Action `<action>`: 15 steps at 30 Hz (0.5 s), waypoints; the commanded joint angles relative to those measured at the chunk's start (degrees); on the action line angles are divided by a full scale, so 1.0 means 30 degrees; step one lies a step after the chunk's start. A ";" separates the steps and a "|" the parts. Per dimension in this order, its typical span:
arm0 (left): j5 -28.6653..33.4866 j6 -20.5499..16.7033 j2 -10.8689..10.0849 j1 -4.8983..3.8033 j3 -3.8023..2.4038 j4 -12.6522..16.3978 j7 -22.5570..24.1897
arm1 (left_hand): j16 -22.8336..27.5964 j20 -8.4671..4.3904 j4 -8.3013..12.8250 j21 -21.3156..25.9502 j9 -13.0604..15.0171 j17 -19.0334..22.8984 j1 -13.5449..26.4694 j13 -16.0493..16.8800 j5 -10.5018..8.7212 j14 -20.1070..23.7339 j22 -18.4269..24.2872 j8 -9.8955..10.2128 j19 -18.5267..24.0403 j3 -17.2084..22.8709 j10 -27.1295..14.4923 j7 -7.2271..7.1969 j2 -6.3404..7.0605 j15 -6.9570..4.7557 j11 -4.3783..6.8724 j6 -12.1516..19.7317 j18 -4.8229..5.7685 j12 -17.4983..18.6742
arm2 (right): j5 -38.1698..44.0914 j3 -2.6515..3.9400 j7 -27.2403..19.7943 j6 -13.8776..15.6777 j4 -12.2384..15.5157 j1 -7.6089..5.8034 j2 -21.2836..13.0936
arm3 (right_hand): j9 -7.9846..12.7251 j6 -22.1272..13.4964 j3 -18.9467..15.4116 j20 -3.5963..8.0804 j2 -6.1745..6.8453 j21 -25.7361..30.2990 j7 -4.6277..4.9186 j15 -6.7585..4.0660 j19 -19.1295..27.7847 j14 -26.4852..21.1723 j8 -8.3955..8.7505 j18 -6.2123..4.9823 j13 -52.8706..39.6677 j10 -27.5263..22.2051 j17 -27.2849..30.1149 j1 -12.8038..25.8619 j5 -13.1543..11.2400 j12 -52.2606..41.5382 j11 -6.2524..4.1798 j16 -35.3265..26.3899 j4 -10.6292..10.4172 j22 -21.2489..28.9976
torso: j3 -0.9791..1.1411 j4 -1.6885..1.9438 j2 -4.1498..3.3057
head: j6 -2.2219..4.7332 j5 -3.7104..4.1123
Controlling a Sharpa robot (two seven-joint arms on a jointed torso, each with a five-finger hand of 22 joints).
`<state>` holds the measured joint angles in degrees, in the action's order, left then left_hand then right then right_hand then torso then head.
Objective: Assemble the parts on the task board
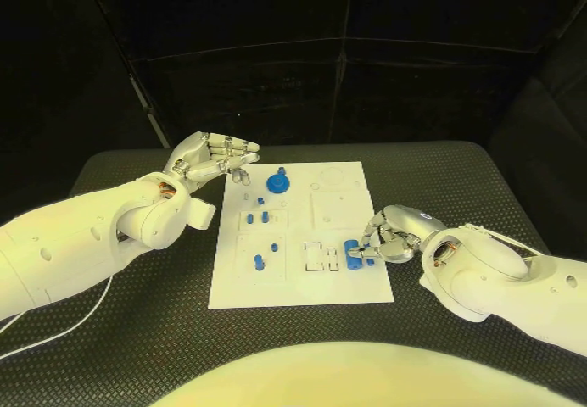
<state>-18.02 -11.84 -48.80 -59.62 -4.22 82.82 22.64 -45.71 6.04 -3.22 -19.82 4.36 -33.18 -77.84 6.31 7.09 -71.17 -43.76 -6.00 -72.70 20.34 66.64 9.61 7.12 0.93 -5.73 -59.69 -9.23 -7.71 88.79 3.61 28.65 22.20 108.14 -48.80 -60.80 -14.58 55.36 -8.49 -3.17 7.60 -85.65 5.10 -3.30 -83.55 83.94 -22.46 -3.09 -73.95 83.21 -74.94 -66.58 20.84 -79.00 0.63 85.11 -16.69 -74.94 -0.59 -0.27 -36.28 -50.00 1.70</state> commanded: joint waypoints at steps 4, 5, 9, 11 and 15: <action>0.0208 0.0128 -0.0003 0.0015 -0.0003 0.0011 0.0187 | 0.0103 0.0129 0.0008 0.0068 -0.0025 0.0020 -0.0018 0.0020 0.0052 0.0143 0.0028 0.0078 0.0054 -0.0128 -0.0134 0.0096 -0.0194 -0.0011 -0.0019 0.0086 -0.0377 0.0086 | 0.2073 0.0017 0.1620 0.0140 0.0058 0.0133 0.0305 | -0.0169 -0.0276 -0.0217 -0.0017 -0.0038 -0.0079 -0.0017 0.0022 -0.0384 0.1336 -0.0368 0.0371 -0.0006 -0.0103 -0.1491 -0.0156 0.0121 0.0109 -0.0026 0.0070 -0.0015 -0.2467 | -0.0065 -0.0134 0.0157 | 0.0000 -0.0078; 0.0208 0.0131 -0.0002 0.0021 -0.0001 0.0007 0.0187 | 0.0103 0.0129 0.0008 0.0068 -0.0025 0.0020 -0.0018 0.0020 0.0052 0.0143 0.0028 0.0078 0.0054 -0.0128 -0.0134 0.0096 -0.0194 -0.0011 -0.0019 0.0086 -0.0377 0.0086 | 0.2103 0.0017 0.1637 0.0128 0.0049 0.0147 0.0338 | -0.0195 -0.0284 -0.0233 -0.0016 -0.0045 -0.0087 -0.0024 0.0020 -0.0393 0.1339 -0.0415 0.0375 -0.0016 -0.0101 -0.1508 -0.0146 0.0135 0.0113 -0.0029 0.0077 -0.0017 -0.2482 | -0.0069 -0.0143 0.0167 | 0.0000 -0.0082; 0.0212 0.0162 0.0014 0.0101 0.0006 -0.0023 0.0185 | 0.0103 0.0129 0.0008 0.0068 -0.0025 0.0020 -0.0018 0.0020 0.0052 0.0143 0.0028 0.0078 0.0054 -0.0128 -0.0134 0.0096 -0.0194 -0.0011 -0.0019 0.0086 -0.0377 0.0086 | 0.2223 0.0018 0.1683 0.0011 -0.0055 0.0402 0.0666 | -0.0278 -0.0297 -0.0273 -0.0011 -0.0070 -0.0109 -0.0045 0.0010 -0.0418 0.1346 -0.0565 0.0384 -0.0052 -0.0091 -0.1547 -0.0125 0.0161 0.0119 -0.0044 0.0092 -0.0018 -0.2524 | -0.0076 -0.0184 0.0213 | 0.0000 -0.0096; 0.0213 0.0190 0.0058 0.0161 0.0009 -0.0053 0.0186 | 0.0103 0.0129 0.0008 0.0068 -0.0025 0.0020 -0.0018 0.0020 0.0052 0.0143 0.0028 0.0078 0.0054 -0.0128 -0.0134 0.0096 -0.0194 -0.0011 -0.0019 0.0086 -0.0377 0.0086 | 0.2254 0.0020 0.1662 -0.0010 -0.0167 0.0656 0.0944 | -0.0294 -0.0302 -0.0278 -0.0009 -0.0077 -0.0107 -0.0048 0.0008 -0.0415 0.1347 -0.0593 0.0383 -0.0056 -0.0090 -0.1552 -0.0127 0.0165 0.0123 -0.0048 0.0094 -0.0017 -0.2521 | -0.0088 -0.0193 0.0277 | 0.0000 -0.0139; 0.0215 0.0272 0.0195 0.0297 0.0011 -0.0142 0.0186 | 0.0103 0.0129 0.0008 0.0068 -0.0025 0.0020 -0.0018 0.0020 0.0052 0.0143 0.0028 0.0078 0.0054 -0.0128 -0.0134 0.0096 -0.0194 -0.0011 -0.0019 0.0086 -0.0377 0.0086 | 0.2276 0.0022 0.1643 -0.0022 -0.0460 0.0944 0.1407 | -0.0377 -0.0346 -0.0291 -0.0001 -0.0133 -0.0104 -0.0065 -0.0004 -0.0410 0.1348 -0.0741 0.0382 -0.0079 -0.0087 -0.1563 -0.0151 0.0201 0.0142 -0.0063 0.0096 -0.0007 -0.2519 | -0.0073 -0.0185 0.0395 | 0.0000 -0.0229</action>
<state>-17.86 -11.76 -48.42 -58.75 -4.15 82.45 22.64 -45.71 6.04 -3.22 -19.82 4.37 -33.19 -77.84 6.31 7.10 -71.17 -43.76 -6.00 -72.70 20.34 66.64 9.61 7.12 0.93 -5.73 -59.69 -9.23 -7.71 94.20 3.60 32.89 22.21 107.00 -46.02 -56.85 -15.65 54.72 -9.01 -3.17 7.57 -85.65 4.85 -3.29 -83.55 83.94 -24.41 -3.09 -74.13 83.21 -74.93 -66.60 21.07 -78.73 0.62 85.10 -16.81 -74.93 -0.82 -0.81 -35.43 -50.00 1.19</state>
